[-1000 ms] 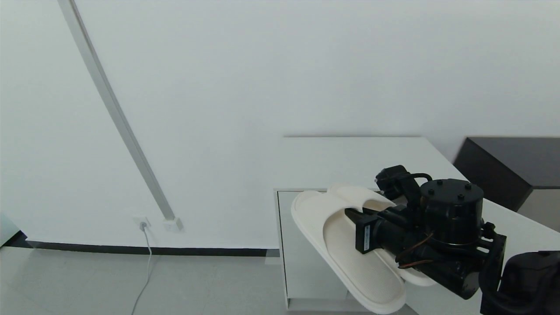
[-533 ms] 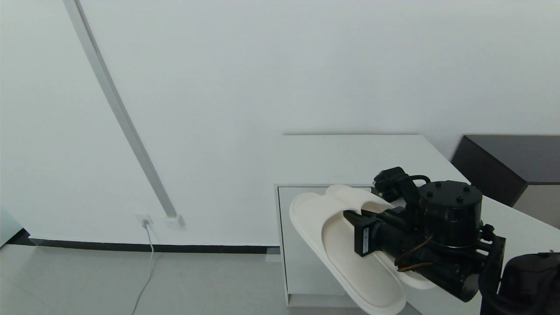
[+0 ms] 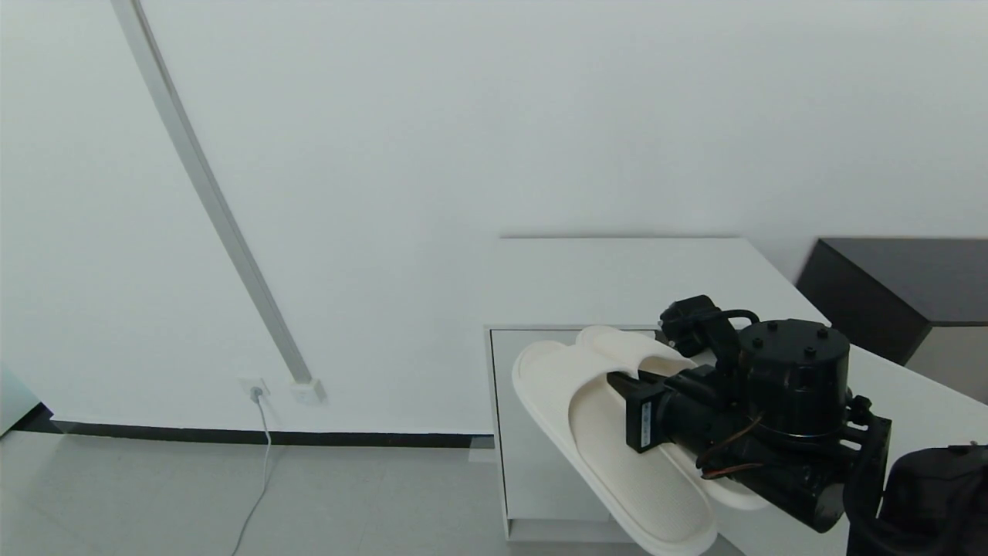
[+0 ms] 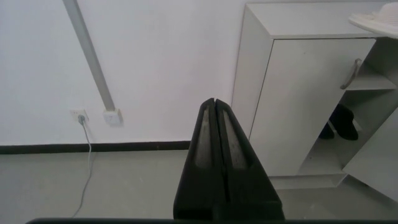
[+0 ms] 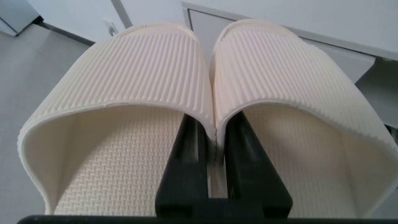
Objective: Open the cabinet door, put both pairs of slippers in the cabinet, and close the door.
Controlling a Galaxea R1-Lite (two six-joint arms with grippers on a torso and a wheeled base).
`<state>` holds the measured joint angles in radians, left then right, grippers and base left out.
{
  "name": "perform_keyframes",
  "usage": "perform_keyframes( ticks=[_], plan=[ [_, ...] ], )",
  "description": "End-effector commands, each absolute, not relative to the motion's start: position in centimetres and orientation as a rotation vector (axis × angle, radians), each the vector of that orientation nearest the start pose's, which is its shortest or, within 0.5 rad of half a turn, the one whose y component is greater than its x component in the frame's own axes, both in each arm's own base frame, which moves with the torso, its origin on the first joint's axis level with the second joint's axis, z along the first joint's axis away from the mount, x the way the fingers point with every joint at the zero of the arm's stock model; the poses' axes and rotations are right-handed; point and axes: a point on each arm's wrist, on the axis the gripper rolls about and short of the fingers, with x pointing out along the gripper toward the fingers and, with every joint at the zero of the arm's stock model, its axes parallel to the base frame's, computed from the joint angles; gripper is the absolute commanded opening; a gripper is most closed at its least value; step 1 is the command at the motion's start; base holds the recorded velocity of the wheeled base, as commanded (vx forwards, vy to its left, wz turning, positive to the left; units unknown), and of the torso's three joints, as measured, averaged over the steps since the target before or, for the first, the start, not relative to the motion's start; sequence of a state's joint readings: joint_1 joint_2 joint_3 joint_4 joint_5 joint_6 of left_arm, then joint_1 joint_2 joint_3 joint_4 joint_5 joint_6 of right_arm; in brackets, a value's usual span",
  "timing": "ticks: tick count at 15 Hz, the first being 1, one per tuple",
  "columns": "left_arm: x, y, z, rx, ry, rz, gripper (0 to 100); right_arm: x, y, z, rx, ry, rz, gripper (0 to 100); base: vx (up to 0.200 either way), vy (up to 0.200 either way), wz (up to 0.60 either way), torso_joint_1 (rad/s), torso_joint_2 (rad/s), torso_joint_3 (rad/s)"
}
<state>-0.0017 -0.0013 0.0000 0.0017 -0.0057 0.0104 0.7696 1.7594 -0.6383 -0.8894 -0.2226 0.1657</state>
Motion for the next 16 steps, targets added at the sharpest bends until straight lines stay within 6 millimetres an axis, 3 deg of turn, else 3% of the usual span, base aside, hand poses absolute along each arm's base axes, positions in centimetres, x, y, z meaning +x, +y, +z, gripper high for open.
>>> perform_keyframes(
  ticks=[1, 16],
  plan=[
    [-2.28, -0.01, 7.53, 0.011, 0.001, -0.008, 0, 21.87, 20.58, 14.49, 0.046, 0.256, 0.527, 0, 0.0, -0.2, 0.0, 0.007, 0.0, 0.012],
    [-2.28, -0.01, 7.53, 0.011, 0.001, -0.008, 0, 21.7, 20.67, 14.24, 0.043, 0.263, 0.531, 0, 0.0, -0.2, 0.0, 0.003, 0.0, 0.001]
  ],
)
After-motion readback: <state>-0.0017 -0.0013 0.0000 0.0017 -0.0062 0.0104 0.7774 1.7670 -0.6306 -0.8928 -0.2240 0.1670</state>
